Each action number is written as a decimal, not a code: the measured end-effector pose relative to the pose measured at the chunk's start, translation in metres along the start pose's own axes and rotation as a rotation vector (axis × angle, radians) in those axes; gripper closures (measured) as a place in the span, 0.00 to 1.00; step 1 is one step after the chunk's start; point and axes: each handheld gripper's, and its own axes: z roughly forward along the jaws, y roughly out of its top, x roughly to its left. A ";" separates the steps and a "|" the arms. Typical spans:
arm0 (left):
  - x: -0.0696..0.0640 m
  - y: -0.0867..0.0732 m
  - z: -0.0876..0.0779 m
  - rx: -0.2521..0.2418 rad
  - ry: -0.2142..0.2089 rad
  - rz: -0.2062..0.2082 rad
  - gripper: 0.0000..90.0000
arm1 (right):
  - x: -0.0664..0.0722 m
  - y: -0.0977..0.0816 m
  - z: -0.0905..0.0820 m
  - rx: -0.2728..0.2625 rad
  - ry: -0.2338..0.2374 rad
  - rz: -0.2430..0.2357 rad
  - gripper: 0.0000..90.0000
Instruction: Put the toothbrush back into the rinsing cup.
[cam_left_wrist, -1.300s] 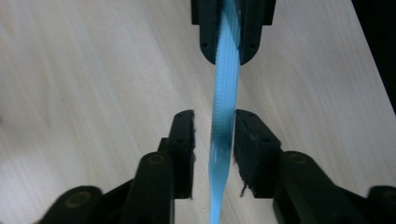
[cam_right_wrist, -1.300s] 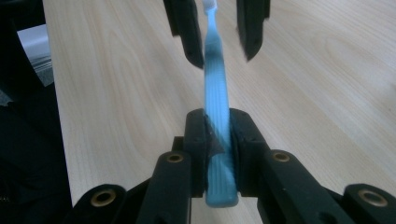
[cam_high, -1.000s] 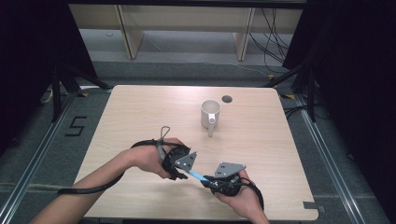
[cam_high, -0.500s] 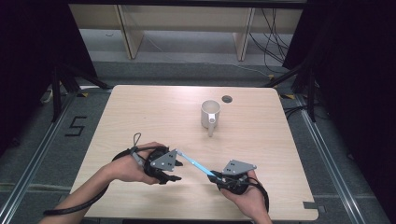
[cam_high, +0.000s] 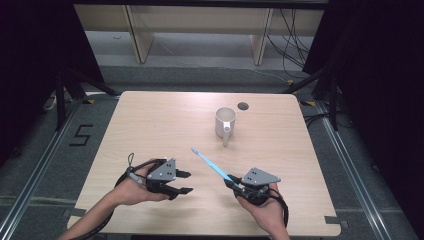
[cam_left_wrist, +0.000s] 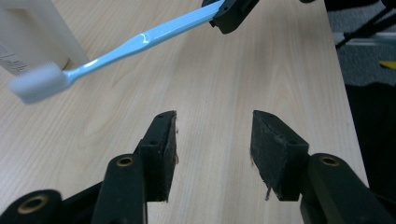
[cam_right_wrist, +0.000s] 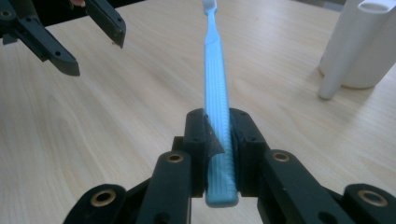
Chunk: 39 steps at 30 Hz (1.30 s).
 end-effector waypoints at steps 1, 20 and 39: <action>0.001 -0.001 0.000 -0.019 -0.003 -0.012 0.55 | 0.001 0.001 -0.001 -0.002 0.002 0.022 0.88; 0.010 -0.007 0.007 -0.240 0.053 -0.239 0.46 | 0.002 0.013 -0.002 -0.144 -0.063 -0.013 0.88; 0.023 0.009 0.016 -0.368 0.047 -0.411 0.36 | 0.005 0.019 0.002 -0.227 -0.087 -0.031 0.88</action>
